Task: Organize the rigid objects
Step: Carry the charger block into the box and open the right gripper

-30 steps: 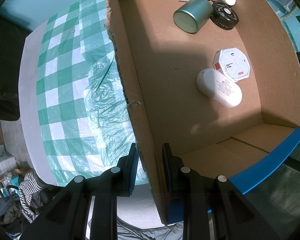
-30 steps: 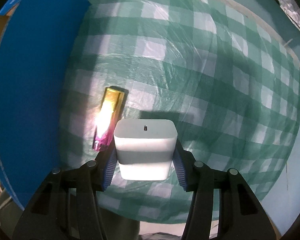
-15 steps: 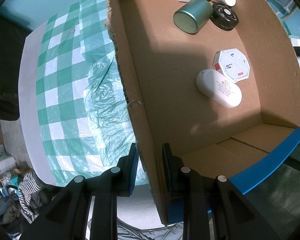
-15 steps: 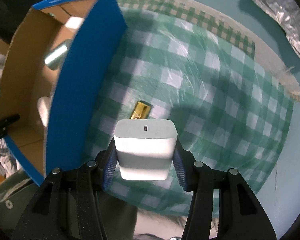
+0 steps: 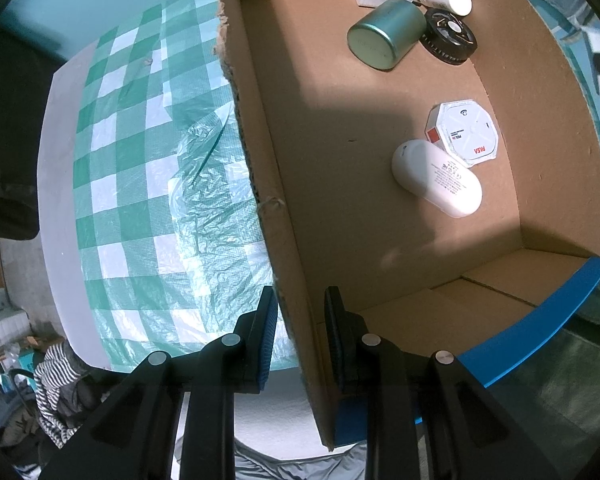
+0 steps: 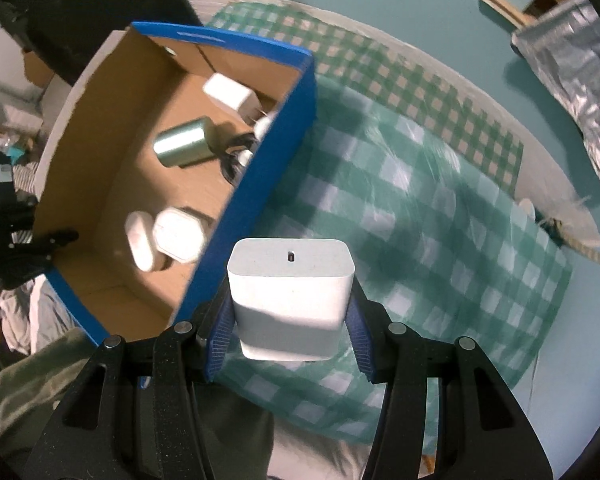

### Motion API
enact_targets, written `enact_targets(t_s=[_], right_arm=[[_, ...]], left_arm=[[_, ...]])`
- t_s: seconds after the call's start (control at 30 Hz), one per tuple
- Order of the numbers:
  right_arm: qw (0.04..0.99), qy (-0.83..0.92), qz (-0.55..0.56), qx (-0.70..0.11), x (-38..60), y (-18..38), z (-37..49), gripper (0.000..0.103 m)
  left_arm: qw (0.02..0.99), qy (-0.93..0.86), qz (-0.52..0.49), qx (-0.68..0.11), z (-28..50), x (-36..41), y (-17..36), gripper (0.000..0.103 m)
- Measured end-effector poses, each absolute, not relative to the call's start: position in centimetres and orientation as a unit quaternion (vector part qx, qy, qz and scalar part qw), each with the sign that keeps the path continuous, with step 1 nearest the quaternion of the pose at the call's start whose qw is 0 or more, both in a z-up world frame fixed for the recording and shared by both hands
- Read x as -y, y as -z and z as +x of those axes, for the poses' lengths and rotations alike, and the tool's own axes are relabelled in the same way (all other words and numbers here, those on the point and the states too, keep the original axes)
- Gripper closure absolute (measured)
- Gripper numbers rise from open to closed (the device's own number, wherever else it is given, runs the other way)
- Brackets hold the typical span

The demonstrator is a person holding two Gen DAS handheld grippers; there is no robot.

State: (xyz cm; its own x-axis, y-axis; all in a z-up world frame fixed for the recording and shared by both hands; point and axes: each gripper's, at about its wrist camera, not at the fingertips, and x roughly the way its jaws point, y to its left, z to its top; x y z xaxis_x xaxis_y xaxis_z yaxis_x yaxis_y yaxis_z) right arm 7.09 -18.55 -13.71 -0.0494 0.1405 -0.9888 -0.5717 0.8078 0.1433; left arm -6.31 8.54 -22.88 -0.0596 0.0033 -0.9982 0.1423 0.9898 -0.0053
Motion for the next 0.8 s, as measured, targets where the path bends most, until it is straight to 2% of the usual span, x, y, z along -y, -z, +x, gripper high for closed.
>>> enact_targets(t_s=[0.47,0.8], right_arm=[[0.663,-0.322,-0.219,-0.639,12.1,11.3,7.1,0.052],[0.643,-0.334,-0.264,-0.636,7.9,13.5,7.2,0.052]], left_arm=[[0.687,0.051,0.047,-0.724,-6.5,-8.8,22.7,0.079],[0.687,0.051,0.048,-0.723,-6.6,-8.9,22.7,0.079]])
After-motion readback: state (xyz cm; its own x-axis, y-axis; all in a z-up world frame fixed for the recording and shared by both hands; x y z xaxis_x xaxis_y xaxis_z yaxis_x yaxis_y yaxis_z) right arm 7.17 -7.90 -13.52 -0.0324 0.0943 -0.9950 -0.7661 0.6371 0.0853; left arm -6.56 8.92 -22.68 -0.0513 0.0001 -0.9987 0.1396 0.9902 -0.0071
